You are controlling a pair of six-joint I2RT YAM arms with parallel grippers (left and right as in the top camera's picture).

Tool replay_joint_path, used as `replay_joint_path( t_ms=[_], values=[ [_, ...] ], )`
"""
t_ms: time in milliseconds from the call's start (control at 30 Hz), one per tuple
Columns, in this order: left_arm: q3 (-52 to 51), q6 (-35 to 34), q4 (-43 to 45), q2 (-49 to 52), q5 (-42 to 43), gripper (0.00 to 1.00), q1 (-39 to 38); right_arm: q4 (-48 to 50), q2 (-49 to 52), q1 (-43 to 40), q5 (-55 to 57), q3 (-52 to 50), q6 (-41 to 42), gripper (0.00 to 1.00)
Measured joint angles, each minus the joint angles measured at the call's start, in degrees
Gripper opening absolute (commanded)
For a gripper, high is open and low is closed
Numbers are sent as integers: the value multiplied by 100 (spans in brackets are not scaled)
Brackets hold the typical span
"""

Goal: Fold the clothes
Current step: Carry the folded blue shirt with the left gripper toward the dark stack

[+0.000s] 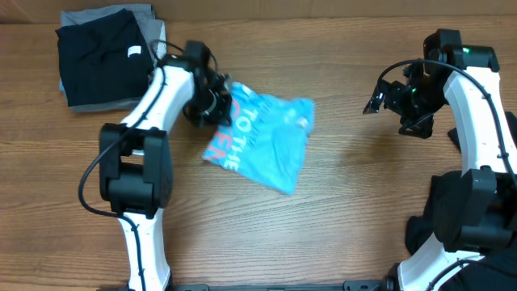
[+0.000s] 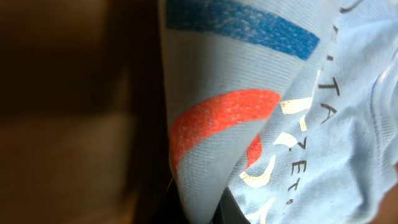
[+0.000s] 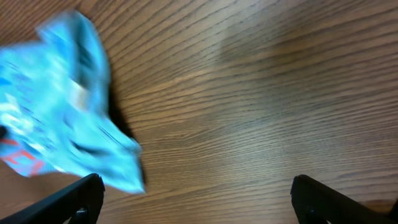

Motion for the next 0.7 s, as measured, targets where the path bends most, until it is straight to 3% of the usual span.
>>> replay_joint_path(
  t_ms=[300,700],
  values=[
    [177,160,776,0,-1296,4,409,-66,0,0,13,-28,0,100],
    [1163,337,516,31,-1882,4,667,-96,0,0,15,-44,2,100]
  ],
)
